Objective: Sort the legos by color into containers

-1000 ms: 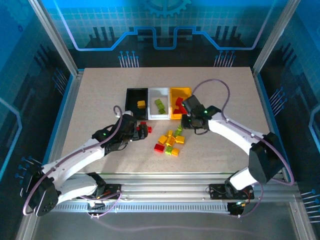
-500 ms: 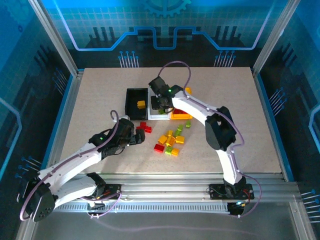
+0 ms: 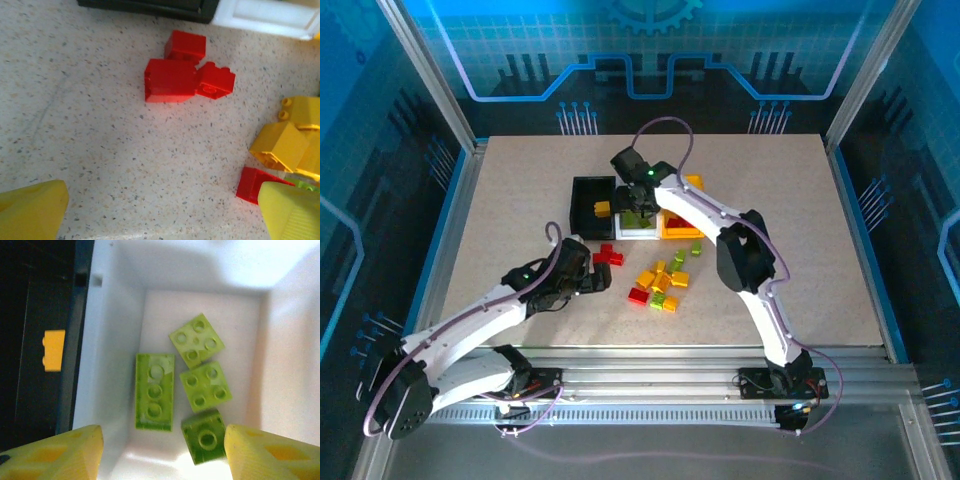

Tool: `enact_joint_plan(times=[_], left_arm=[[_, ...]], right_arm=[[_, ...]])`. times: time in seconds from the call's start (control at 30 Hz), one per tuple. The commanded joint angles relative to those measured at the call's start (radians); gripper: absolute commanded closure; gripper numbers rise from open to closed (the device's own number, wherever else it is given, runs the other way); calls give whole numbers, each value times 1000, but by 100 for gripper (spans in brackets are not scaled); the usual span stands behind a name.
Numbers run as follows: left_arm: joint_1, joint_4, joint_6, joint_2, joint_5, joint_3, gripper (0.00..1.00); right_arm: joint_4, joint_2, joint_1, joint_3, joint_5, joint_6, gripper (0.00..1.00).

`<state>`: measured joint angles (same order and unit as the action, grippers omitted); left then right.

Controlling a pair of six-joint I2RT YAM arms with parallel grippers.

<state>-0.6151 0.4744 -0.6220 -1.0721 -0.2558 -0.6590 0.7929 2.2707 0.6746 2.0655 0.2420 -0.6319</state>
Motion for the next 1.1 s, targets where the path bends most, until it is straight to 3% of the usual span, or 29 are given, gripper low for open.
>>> enact_joint_plan(times=[0.0, 0.27, 0.43, 0.67, 1.07], left_arm=[[-11, -28, 56, -64, 97, -57, 2], [-245, -47, 89, -334, 54, -164, 1], [-316, -69, 116, -451, -30, -213, 6], [-327, -63, 139, -558, -97, -254, 9], [-285, -110, 137, -641, -26, -262, 34]], right_arm=[[-54, -186, -4, -136, -10, -34, 33], [-197, -485, -46, -578, -46, -102, 32], [-227, -602, -68, -730, -41, -122, 32], [-239, -676, -83, -816, -39, -132, 32], [-236, -716, -93, -828, -21, -133, 33]])
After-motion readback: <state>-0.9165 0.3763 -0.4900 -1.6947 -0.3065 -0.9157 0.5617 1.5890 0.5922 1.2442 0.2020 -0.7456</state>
